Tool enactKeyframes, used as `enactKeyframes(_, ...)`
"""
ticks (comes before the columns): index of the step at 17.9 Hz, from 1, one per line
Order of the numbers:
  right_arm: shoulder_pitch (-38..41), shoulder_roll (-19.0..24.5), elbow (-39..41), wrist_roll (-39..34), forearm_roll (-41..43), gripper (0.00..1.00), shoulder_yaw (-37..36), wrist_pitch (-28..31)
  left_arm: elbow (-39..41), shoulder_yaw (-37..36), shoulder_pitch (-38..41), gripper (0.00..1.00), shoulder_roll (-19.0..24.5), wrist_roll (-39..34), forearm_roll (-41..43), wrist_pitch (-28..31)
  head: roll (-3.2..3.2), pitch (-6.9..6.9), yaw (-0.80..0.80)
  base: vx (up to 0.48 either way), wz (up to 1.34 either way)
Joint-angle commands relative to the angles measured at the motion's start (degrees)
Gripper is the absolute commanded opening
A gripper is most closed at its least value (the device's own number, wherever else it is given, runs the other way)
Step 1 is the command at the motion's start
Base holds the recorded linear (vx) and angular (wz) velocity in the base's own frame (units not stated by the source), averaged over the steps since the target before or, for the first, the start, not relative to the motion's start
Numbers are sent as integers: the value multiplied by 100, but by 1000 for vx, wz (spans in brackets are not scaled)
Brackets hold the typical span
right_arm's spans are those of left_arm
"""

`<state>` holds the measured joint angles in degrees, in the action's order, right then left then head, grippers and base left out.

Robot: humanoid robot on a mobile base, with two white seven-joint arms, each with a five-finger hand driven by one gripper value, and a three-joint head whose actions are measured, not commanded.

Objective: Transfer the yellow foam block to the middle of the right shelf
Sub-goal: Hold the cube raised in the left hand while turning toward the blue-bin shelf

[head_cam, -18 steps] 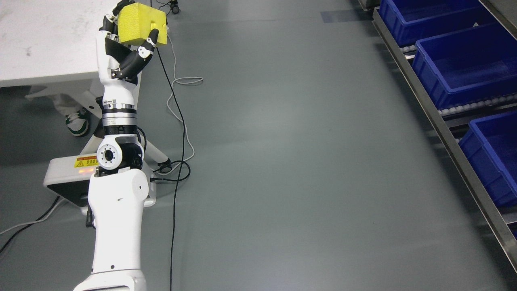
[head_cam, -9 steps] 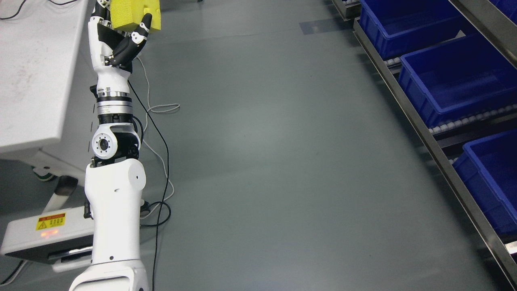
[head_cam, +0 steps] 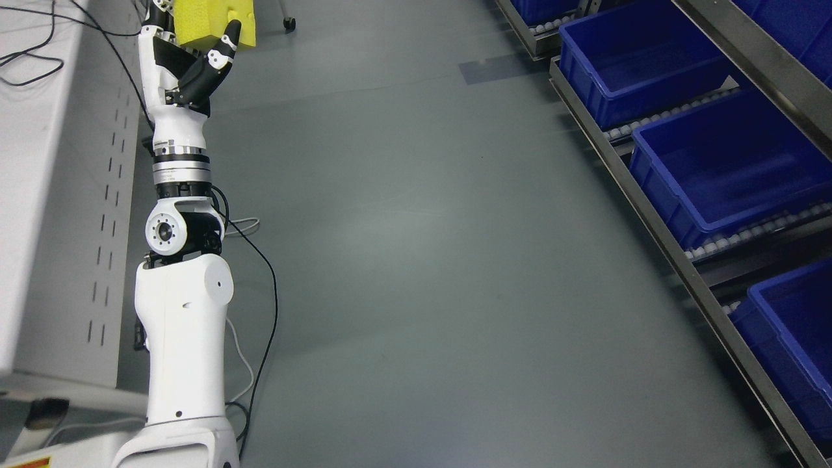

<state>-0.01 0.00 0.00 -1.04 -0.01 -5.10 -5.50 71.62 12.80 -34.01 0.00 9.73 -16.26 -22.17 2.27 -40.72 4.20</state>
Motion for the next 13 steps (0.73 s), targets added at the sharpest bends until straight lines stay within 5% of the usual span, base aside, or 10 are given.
enactKeyframes(1, -8, -100, 100, -1, 1, 100, 0, -4, -34, 30, 9, 44, 100, 2, 0, 2, 0, 0, 0, 428, -186)
enactKeyframes(13, -8, -100, 100, -1, 1, 100, 0, -4, -26, -14, 9, 44, 100, 46, -9, 2, 0, 0, 0, 400, -435)
